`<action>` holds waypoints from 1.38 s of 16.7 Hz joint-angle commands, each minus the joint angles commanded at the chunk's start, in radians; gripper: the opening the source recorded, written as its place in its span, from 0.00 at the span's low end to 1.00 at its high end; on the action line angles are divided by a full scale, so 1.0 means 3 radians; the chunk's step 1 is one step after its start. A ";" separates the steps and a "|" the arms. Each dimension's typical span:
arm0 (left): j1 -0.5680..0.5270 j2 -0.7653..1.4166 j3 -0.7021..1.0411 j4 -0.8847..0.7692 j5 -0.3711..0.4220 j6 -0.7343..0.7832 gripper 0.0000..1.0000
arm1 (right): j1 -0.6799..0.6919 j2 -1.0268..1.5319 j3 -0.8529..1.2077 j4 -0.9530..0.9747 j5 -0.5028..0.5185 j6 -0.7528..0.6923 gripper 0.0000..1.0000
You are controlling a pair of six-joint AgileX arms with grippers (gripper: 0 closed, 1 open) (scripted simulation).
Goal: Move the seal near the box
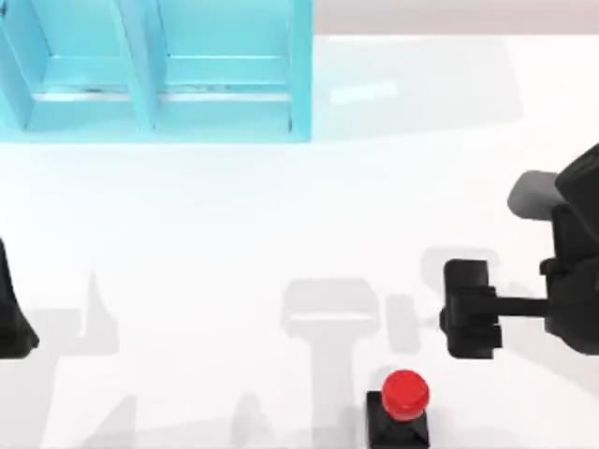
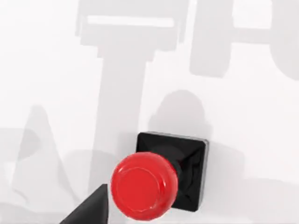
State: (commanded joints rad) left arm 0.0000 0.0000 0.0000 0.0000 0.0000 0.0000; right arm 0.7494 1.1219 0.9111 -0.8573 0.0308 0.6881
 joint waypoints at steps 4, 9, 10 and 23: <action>0.0000 0.0000 0.0000 0.0000 0.0000 0.0000 1.00 | 0.0277 0.0651 0.0510 -0.0546 0.0019 0.0302 1.00; 0.0000 0.0000 0.0000 0.0000 0.0000 0.0000 1.00 | 0.0503 0.1542 0.1263 -0.1179 -0.0038 0.0646 1.00; 0.0000 0.0000 0.0000 0.0000 0.0000 0.0000 1.00 | 0.0517 0.1669 0.1382 -0.1259 -0.0054 0.0687 1.00; 0.0000 0.0000 0.0000 0.0000 0.0000 0.0000 1.00 | 0.0514 0.1956 0.1641 -0.1361 -0.0102 0.0760 1.00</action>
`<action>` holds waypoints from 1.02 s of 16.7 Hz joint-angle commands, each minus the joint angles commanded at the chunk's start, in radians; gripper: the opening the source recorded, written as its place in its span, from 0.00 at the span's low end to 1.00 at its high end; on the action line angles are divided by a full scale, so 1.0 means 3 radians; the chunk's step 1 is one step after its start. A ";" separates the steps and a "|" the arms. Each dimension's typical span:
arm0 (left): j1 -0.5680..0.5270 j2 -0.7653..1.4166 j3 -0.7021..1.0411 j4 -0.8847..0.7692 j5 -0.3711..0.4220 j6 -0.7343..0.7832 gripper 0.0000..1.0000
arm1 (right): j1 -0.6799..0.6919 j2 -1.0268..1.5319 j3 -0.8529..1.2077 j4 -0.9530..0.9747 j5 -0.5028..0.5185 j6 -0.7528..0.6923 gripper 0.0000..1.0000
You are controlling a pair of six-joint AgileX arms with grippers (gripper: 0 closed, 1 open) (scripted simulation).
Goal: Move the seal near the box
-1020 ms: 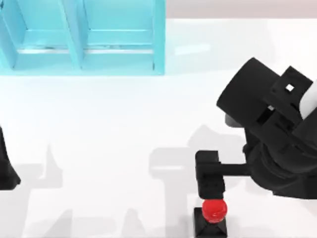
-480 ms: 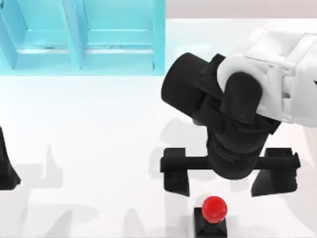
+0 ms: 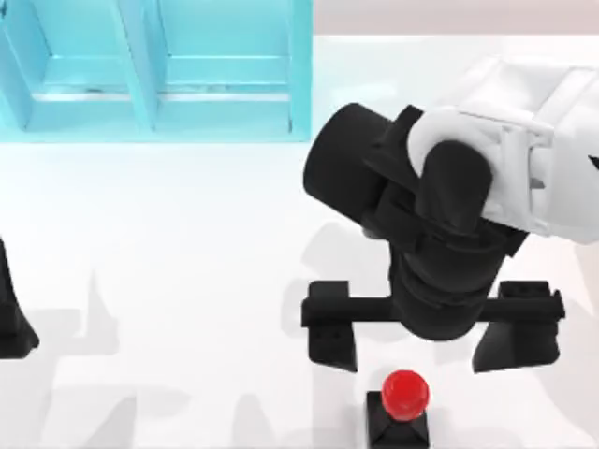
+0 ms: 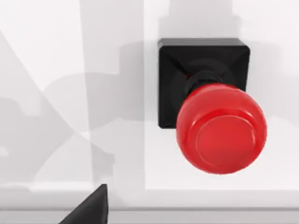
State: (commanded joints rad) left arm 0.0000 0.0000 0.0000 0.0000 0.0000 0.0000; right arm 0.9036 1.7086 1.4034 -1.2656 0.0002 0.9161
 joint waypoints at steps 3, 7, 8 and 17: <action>0.0000 0.0000 0.0000 0.0000 0.0000 0.0000 1.00 | 0.0003 0.0066 -0.0218 0.0287 -0.0001 0.0003 1.00; 0.0000 0.0000 0.0000 0.0000 0.0000 0.0000 1.00 | 0.0011 0.0200 -0.0635 0.0835 0.0000 0.0013 1.00; 0.0000 0.0000 0.0000 0.0000 0.0000 0.0000 1.00 | 0.0013 0.0233 -0.0732 0.0978 0.0000 0.0016 1.00; 0.0000 0.0000 0.0000 0.0000 0.0000 0.0000 1.00 | 0.0019 0.0306 -0.0947 0.1253 0.0000 0.0023 0.85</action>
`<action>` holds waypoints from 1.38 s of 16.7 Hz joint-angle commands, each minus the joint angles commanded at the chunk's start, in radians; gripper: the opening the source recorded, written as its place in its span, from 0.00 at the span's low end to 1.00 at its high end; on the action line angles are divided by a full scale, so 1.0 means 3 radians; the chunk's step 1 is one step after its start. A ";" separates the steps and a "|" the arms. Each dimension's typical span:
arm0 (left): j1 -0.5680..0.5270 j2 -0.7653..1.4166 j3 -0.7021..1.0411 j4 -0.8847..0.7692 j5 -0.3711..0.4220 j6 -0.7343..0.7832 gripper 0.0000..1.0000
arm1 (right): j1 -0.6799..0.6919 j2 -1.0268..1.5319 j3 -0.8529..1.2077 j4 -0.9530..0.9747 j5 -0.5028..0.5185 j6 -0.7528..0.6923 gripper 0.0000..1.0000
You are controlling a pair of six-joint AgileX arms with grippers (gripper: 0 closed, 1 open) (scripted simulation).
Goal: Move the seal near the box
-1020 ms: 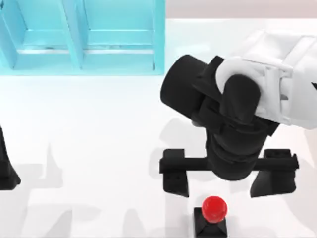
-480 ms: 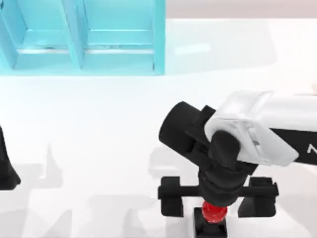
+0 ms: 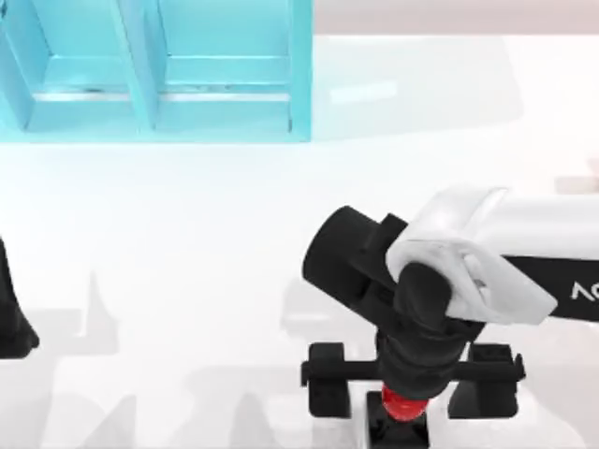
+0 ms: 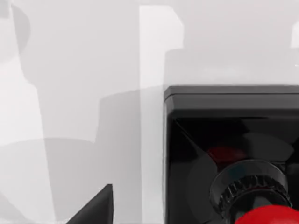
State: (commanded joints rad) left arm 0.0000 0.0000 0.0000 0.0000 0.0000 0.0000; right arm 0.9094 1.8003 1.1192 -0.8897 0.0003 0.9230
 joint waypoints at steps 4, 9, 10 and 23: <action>0.0000 0.0000 0.0000 0.0000 0.0000 0.0000 1.00 | 0.0000 0.0000 0.0000 0.0000 0.0000 0.0000 0.55; 0.0000 0.0000 0.0000 0.0000 0.0000 0.0000 1.00 | 0.0000 0.0000 0.0000 0.0000 0.0000 0.0000 0.17; 0.0000 0.0000 0.0000 0.0000 0.0000 0.0000 1.00 | 0.0000 0.0000 0.0000 0.0000 0.0000 0.0000 0.10; 0.0000 0.0000 0.0000 0.0000 0.0000 0.0000 1.00 | -0.0016 -0.0048 0.0088 -0.0131 0.0002 0.0012 0.00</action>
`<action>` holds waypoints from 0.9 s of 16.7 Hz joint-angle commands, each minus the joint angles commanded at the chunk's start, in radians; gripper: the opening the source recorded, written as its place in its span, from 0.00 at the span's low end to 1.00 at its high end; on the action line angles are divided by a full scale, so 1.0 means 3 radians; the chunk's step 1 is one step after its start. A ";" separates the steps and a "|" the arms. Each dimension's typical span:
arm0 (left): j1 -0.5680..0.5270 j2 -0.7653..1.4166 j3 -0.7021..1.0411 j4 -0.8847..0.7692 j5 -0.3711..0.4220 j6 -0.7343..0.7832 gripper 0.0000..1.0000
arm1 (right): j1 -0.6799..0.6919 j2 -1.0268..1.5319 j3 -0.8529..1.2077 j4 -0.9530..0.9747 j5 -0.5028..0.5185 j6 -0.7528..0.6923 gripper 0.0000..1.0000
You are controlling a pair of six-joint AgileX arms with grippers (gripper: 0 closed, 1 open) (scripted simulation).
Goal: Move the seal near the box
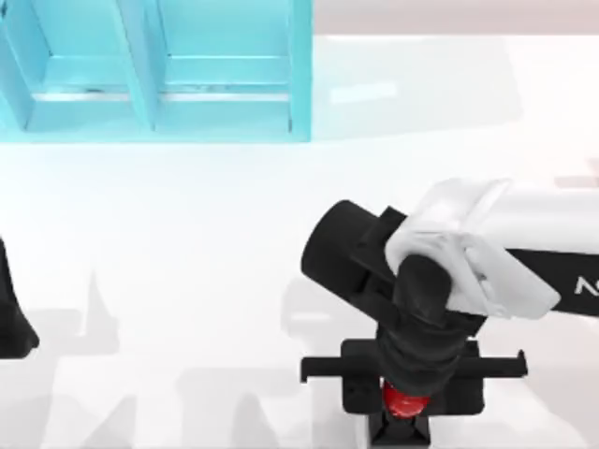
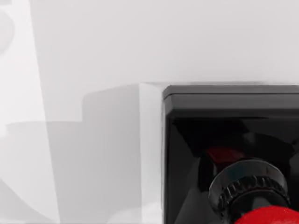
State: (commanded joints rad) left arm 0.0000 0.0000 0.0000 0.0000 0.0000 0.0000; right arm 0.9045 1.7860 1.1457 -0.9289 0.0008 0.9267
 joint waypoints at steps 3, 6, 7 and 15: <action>0.0000 0.0000 0.0000 0.0000 0.0000 0.0000 1.00 | 0.0003 -0.0094 0.0200 -0.0294 -0.0003 -0.0006 0.00; 0.0000 0.0000 0.0000 0.0000 0.0000 0.0000 1.00 | 0.0005 -0.0171 0.0345 -0.0514 -0.0001 -0.0019 0.00; 0.0000 0.0000 0.0000 0.0000 0.0000 0.0000 1.00 | 0.0006 -0.0173 0.0351 -0.0523 -0.0001 -0.0019 0.00; 0.0000 0.0000 0.0000 0.0000 0.0000 0.0000 1.00 | -0.0316 0.0070 0.0712 -0.0763 -0.0003 -0.0320 0.00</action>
State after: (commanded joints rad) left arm 0.0000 0.0000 0.0000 0.0000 0.0000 0.0000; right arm 0.8097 1.8072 1.3593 -1.1576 0.0000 0.8306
